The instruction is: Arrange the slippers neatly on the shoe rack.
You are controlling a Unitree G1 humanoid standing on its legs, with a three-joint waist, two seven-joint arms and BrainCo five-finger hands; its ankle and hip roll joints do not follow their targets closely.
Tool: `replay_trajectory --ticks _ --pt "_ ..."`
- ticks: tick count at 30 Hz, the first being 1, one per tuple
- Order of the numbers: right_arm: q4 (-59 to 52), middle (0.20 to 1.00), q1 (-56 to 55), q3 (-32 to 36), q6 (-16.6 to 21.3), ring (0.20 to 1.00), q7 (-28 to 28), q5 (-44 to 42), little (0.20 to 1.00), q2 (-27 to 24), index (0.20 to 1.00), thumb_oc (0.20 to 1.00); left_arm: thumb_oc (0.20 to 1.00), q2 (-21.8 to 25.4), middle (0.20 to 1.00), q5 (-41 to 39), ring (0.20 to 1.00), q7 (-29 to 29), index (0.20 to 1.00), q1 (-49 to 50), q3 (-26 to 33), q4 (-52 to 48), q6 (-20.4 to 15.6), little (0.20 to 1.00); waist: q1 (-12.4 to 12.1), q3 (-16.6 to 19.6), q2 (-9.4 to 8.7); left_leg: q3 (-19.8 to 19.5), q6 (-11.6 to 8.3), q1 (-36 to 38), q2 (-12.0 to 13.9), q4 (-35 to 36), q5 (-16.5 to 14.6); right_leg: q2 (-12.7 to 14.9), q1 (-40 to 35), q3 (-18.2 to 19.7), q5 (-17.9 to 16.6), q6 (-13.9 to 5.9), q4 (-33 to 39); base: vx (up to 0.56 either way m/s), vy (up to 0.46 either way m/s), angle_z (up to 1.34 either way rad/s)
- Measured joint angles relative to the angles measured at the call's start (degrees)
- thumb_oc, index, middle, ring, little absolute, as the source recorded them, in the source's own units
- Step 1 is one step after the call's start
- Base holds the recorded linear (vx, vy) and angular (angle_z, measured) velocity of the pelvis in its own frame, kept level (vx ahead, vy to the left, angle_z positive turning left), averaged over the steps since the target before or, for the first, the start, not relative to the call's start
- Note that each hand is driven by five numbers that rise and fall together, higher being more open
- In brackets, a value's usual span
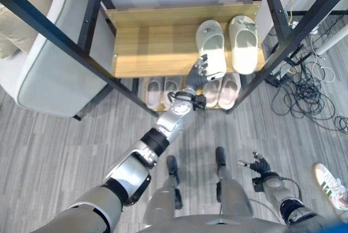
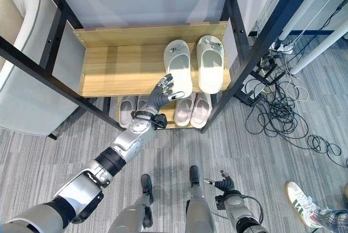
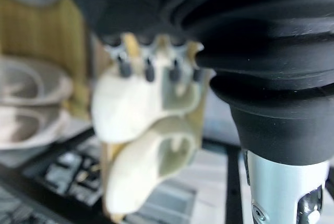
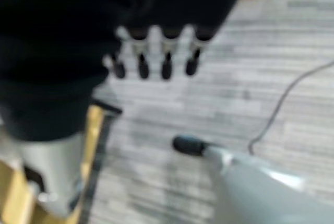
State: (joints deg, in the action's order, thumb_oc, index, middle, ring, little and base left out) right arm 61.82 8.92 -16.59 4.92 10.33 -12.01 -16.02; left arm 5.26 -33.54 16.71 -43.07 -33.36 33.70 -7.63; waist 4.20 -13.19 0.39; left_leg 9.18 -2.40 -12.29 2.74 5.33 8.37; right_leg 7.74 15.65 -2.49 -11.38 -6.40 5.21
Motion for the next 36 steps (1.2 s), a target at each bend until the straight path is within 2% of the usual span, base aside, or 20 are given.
replay_trajectory --ticks 9,19,29,36 --pt "0.0 1.000 -0.1 -0.7 0.1 1.000 -0.1 0.0 1.000 -0.1 1.000 1.000 1.000 -1.3 1.000 3.8 1.000 1.4 1.000 -3.3 -0.2 4.4 0.1 1.000 1.1 0.1 -0.27 0.0 0.09 -0.7 -0.1 0.0 0.0 0.0 0.7 0.0 0.0 -0.01 0.0 0.00 0.000 0.00" --pt "1.1 1.000 0.3 -0.8 0.1 1.000 -0.5 0.0 1.000 -0.4 1.000 1.000 1.000 -1.8 1.000 5.1 1.000 2.0 1.000 -5.5 -0.1 8.1 -0.1 1.000 1.1 0.0 -0.47 0.1 0.38 -0.9 -0.2 0.0 -0.2 0.1 0.9 0.0 0.0 -0.06 0.0 0.00 0.000 0.00" --pt "1.7 1.000 0.7 -0.8 0.5 1.000 -1.1 0.0 1.000 -0.5 1.000 1.000 1.000 -0.3 1.000 6.2 1.000 2.0 1.000 -6.8 0.1 8.2 -0.1 1.000 1.1 -0.2 -1.18 0.1 0.37 -1.8 -0.6 0.0 -0.2 0.2 1.9 0.0 0.1 -0.20 -0.1 0.00 0.000 0.00" --pt "3.2 1.000 2.3 -1.0 0.5 1.000 -1.1 0.0 1.000 -0.5 1.000 1.000 1.000 -0.3 1.000 6.2 1.000 2.1 1.000 -13.9 0.8 17.3 -0.3 1.000 1.3 -0.6 -1.68 0.2 0.30 -2.8 -0.6 0.0 -0.2 0.2 2.9 0.1 0.1 -0.29 0.0 0.00 0.004 0.00"
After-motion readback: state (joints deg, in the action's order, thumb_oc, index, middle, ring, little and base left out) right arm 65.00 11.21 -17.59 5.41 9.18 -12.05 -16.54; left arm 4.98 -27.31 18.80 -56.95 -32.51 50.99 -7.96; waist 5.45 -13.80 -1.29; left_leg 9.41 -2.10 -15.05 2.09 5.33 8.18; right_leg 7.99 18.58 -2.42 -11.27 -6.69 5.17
